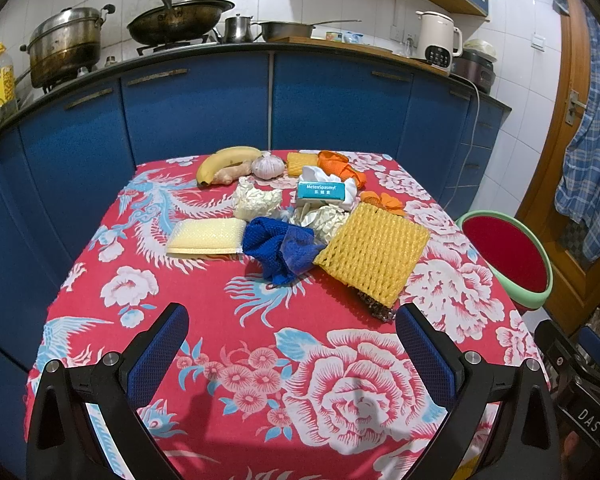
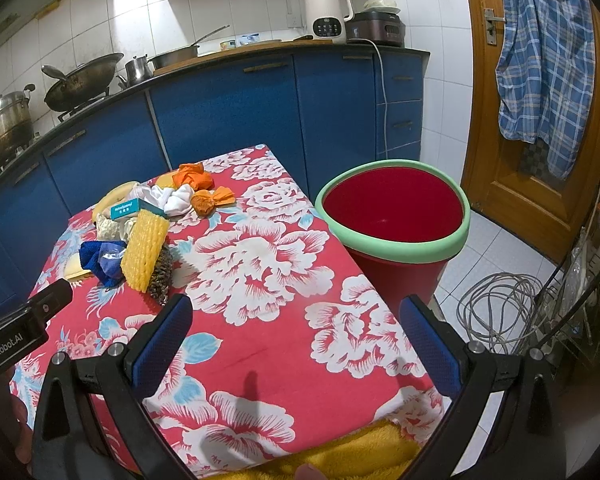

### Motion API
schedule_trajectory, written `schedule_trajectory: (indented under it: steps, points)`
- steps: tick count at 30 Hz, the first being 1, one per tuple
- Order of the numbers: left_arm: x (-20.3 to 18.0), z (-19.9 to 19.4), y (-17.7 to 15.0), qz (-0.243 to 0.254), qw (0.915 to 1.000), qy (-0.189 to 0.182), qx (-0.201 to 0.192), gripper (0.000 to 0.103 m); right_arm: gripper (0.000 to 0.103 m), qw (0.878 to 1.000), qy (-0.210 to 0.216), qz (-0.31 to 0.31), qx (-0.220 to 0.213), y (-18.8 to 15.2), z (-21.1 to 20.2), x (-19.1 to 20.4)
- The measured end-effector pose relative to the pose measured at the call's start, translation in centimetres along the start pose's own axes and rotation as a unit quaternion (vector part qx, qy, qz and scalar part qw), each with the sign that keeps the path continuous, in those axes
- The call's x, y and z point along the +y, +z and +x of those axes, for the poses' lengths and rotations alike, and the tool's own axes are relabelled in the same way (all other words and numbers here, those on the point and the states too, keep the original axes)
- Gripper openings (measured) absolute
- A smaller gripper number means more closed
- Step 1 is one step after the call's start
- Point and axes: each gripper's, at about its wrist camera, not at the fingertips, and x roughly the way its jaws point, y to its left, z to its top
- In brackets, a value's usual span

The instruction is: Collect trash

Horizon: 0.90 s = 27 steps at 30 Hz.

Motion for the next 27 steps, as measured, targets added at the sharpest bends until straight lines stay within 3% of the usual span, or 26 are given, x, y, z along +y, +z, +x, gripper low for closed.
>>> schedule_trajectory:
  steps: [27]
  points:
    - [0.06,0.03,0.02,0.0,1.0,-0.001,0.001,0.103,0.102,1.0,-0.001,0.0,0.0,-0.09,-0.06,0.14]
